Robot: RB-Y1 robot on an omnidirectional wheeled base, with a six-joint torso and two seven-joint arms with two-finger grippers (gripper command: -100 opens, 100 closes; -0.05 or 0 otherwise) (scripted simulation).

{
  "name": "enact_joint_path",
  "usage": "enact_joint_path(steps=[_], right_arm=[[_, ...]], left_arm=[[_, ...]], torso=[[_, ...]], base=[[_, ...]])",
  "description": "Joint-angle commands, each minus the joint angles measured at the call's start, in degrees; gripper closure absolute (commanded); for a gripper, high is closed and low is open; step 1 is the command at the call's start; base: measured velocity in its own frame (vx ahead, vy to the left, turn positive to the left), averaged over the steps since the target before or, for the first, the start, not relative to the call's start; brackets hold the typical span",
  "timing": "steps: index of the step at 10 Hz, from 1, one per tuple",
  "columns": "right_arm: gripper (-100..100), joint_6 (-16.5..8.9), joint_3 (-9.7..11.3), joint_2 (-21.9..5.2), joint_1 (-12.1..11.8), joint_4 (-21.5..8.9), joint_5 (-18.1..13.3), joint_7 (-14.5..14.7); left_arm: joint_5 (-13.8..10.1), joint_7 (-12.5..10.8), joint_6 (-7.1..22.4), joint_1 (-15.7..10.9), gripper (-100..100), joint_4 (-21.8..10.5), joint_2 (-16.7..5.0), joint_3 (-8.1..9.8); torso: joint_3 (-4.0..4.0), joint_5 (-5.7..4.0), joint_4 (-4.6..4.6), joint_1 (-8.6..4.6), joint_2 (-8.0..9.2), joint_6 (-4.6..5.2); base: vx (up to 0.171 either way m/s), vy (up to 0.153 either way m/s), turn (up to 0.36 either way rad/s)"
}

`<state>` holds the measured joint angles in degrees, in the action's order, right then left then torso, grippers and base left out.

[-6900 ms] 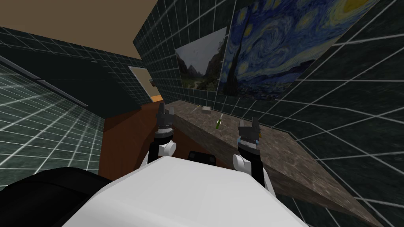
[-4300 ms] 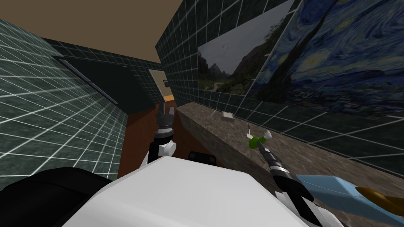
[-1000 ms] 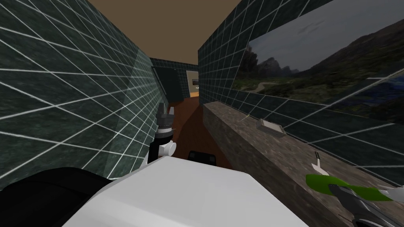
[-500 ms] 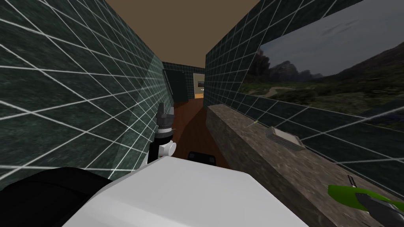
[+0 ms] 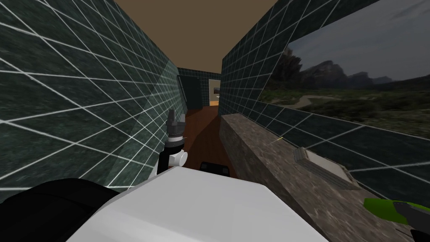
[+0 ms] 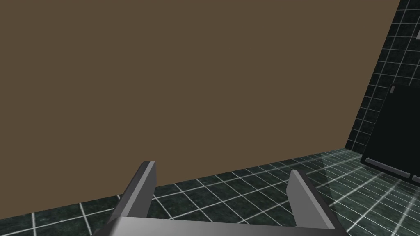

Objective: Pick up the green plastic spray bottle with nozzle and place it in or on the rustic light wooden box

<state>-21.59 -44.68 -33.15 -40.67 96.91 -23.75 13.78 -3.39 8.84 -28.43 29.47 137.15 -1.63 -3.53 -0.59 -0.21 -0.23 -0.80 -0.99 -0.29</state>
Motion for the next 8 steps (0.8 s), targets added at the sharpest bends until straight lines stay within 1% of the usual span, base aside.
enact_joint_path(steps=[1,3,6,7,8], right_arm=[[100,-1.55,-0.07,-1.41,1.25,-0.76,-0.25,0.28],[100,-3.15,-0.11,-3.27,2.51,-1.64,-0.25,0.50],[100,-5.51,-0.09,-6.15,4.41,-2.93,-0.25,0.84],[100,-5.13,-0.06,-5.69,4.03,-2.59,-0.15,0.79],[-100,-5.32,-0.09,-5.84,4.17,-2.50,-0.18,0.81]], left_arm=[[0.00,0.00,0.00,0.00,0,0.00,0.00,0.00],[0.00,0.00,0.00,-0.01,0,0.00,0.00,0.00],[0.00,0.00,0.00,0.00,0,0.00,0.00,0.00],[0.00,0.00,0.00,0.00,0,0.00,0.00,0.00],[0.00,0.00,0.00,-0.01,0,0.00,0.01,-0.01]], torso=[[0.00,0.00,0.00,0.00,0.00,0.00],[0.08,-0.01,0.01,0.03,0.17,0.01],[0.04,0.06,0.01,0.12,0.07,0.00],[0.06,0.03,0.01,0.08,0.14,0.03],[0.24,0.00,0.06,0.35,0.48,0.13]], base=[[0.197,-0.145,0.106],[0.149,-0.143,0.094],[0.178,-0.142,0.085],[0.065,-0.080,0.041],[0.016,-0.016,0.008]])
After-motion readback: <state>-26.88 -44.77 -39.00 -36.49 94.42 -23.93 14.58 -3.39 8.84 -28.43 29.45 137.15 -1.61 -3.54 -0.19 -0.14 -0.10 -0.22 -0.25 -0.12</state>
